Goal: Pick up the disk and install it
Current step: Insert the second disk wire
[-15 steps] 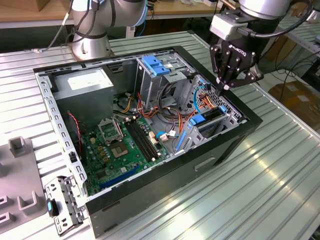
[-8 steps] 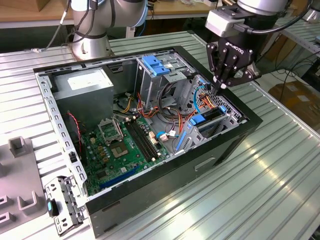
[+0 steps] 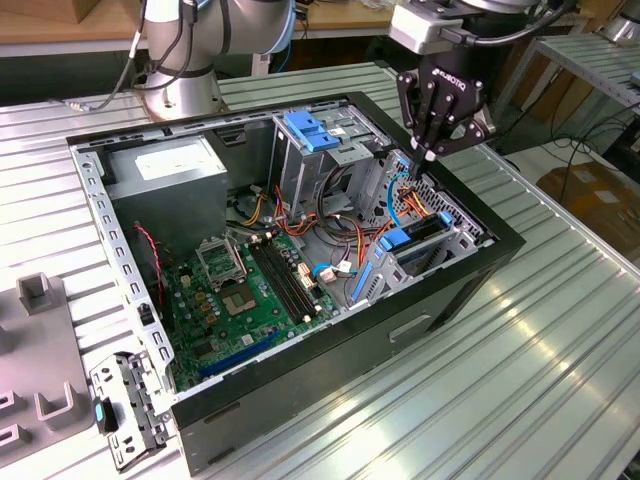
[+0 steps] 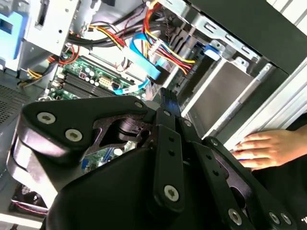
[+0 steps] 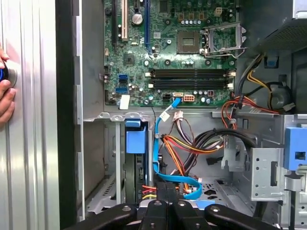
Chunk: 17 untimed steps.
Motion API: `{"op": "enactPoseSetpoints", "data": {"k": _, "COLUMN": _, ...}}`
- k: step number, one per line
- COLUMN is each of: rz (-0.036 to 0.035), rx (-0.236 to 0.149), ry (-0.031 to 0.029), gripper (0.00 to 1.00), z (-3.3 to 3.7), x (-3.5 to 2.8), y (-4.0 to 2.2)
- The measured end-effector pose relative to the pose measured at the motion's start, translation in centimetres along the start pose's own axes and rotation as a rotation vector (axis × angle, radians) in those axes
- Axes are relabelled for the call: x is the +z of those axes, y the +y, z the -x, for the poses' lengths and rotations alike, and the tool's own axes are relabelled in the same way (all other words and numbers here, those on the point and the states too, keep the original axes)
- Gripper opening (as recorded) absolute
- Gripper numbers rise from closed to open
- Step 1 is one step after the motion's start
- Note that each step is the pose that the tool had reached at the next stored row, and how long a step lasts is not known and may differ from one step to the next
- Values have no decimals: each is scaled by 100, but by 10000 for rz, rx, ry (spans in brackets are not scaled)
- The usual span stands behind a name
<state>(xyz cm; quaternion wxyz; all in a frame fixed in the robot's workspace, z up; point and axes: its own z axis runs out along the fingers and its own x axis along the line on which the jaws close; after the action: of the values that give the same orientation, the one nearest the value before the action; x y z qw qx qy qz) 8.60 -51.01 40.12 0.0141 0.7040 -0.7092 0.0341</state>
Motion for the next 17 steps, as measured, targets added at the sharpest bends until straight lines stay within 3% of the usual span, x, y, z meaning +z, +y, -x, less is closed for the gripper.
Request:
{"op": "enactPoseSetpoints", "data": {"k": 3, "rz": 28, "rx": 9, "ry": 29, "gripper": 11, "z": 59, "x": 0, "y": -27}}
{"op": "enactPoseSetpoints", "data": {"k": 7, "rz": 132, "rx": 18, "ry": 31, "gripper": 11, "z": 135, "x": 26, "y": -117}}
{"op": "enactPoseSetpoints", "data": {"k": 9, "rz": 142, "rx": 31, "ry": 70, "gripper": 11, "z": 169, "x": 30, "y": -151}}
{"op": "enactPoseSetpoints", "data": {"k": 10, "rz": 144, "rx": 39, "ry": 129, "gripper": 17, "z": 183, "x": 30, "y": -163}}
{"op": "enactPoseSetpoints", "data": {"k": 12, "rz": 143, "rx": 44, "ry": 318, "gripper": 17, "z": 203, "x": 30, "y": -181}}
{"op": "enactPoseSetpoints", "data": {"k": 13, "rz": 142, "rx": 52, "ry": 527, "gripper": 24, "z": 221, "x": 29, "y": -188}}
{"op": "enactPoseSetpoints", "data": {"k": 14, "rz": 147, "rx": 118, "ry": 687, "gripper": 24, "z": 223, "x": 31, "y": -190}}
{"op": "enactPoseSetpoints", "data": {"k": 15, "rz": 162, "rx": 170, "ry": 748, "gripper": 24, "z": 224, "x": 38, "y": -191}}
{"op": "enactPoseSetpoints", "data": {"k": 16, "rz": 205, "rx": 210, "ry": 771, "gripper": 24, "z": 226, "x": 44, "y": -191}}
{"op": "enactPoseSetpoints", "data": {"k": 17, "rz": 325, "rx": 293, "ry": 795, "gripper": 24, "z": 230, "x": 55, "y": -190}}
